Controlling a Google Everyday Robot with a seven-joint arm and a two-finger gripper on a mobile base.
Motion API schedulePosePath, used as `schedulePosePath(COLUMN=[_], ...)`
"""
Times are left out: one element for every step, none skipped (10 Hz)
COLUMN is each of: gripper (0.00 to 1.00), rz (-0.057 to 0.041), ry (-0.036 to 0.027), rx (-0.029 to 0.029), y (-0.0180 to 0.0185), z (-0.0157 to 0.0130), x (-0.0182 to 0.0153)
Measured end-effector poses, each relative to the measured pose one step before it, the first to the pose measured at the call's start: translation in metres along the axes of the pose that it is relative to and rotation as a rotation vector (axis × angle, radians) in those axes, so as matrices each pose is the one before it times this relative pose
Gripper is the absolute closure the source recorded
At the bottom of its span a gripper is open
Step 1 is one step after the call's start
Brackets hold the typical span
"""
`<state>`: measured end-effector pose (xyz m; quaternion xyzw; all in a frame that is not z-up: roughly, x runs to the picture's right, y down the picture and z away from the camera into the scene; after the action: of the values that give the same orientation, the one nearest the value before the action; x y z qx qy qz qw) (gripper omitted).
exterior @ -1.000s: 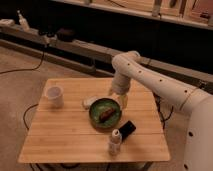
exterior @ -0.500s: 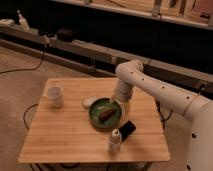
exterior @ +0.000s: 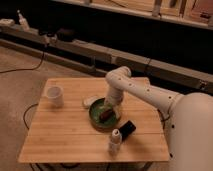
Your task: Place the pepper in the ceramic cup
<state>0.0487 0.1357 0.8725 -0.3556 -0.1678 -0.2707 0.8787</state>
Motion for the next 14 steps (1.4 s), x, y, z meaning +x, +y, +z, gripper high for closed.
schedulePosePath(gripper=[0.32,0.32,0.32,0.35,0.42,0.52,0.62,0.72,0.79,0.81,0.81,0.81,0.81,0.81], rz=[-0.00131,-0.00394,-0.00361,-0.00283,-0.00101,0.00034,0.00066,0.00185,0.00130,0.00696,0.00981,0.00496,-0.00243,-0.00754], ry=[0.00429,0.00466,0.00410,0.00344,0.00138,0.00397,0.00712,0.00876,0.00877,0.01466,0.01047,0.00748,0.00304,-0.00442], rx=[0.00446,0.00426,0.00288,0.00127,-0.00002,-0.00061,-0.00177,-0.00238,-0.00683,-0.00814,0.00108,0.01348,0.02754,0.05135], y=[-0.00693,-0.00585,-0.00344,-0.00180,-0.00041,0.00007,0.00030,0.00087,0.00255,0.00335,0.00026,-0.00354,-0.00806,-0.01670], z=[0.00438,0.00317,0.00216,0.00222,0.00142,0.00058,-0.00041,-0.00166,-0.00158,-0.00265,-0.00495,-0.01051,-0.01346,-0.02217], x=[-0.00135,-0.00169,-0.00114,-0.00093,-0.00056,0.00040,0.00058,0.00011,-0.00054,0.00048,-0.00071,-0.00316,-0.00487,-0.00841])
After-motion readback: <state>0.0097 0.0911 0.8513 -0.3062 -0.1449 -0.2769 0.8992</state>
